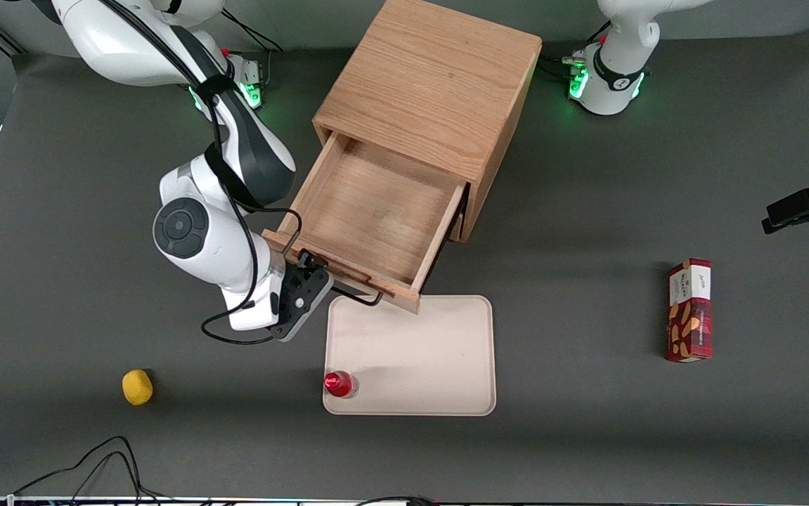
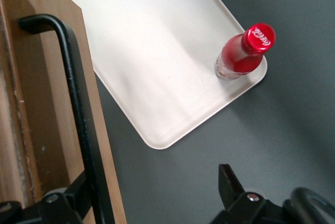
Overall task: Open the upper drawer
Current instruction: 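Pull the upper drawer outward by its handle with the right gripper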
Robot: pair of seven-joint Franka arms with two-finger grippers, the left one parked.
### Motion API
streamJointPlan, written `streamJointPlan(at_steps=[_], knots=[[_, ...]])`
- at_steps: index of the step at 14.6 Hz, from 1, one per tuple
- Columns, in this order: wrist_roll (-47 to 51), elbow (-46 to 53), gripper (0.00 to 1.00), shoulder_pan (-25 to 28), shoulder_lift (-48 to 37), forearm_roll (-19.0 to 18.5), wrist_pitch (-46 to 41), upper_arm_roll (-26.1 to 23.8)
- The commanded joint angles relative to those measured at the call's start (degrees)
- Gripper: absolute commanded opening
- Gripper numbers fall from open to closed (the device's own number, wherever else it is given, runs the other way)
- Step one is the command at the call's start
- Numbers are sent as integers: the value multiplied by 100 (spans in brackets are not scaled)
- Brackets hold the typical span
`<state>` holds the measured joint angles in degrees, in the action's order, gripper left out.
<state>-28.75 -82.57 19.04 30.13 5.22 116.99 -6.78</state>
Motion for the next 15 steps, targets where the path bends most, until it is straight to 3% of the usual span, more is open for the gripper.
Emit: streamJointPlan(at_steps=[1, 11, 15], knots=[[-105, 355, 100, -6, 213, 58, 8, 63], [-122, 461, 100, -129, 248, 84, 105, 107], [-131, 487, 100, -173, -15, 593, -132, 116]])
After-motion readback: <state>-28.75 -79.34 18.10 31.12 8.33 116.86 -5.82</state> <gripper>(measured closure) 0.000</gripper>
